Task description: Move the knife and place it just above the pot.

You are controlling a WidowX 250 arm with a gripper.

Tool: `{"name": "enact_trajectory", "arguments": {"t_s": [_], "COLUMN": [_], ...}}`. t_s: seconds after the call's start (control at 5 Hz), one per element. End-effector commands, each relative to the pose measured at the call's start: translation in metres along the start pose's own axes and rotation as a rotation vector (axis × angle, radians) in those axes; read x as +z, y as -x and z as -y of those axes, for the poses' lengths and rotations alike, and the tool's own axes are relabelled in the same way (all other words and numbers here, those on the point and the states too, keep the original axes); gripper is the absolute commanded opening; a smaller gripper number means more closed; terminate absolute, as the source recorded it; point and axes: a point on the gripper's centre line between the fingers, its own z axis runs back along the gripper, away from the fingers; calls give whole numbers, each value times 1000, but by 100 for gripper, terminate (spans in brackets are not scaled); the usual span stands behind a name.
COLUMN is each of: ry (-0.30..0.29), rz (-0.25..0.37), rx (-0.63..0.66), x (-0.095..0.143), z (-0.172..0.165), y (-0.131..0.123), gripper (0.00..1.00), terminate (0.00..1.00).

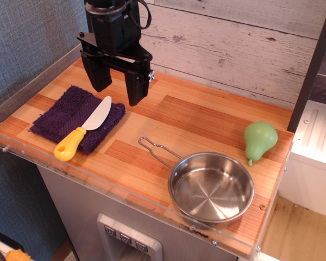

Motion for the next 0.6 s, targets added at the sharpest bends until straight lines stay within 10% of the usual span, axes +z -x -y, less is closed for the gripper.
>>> {"name": "enact_trajectory", "arguments": {"t_s": [0.0,0.4], "ry": [0,27], "rz": [0,39], "rx": [0,29], "x": [0,-17], "z": [0,-27], "y": [0,36], "gripper": [100,100], "terminate": [0,0]}}
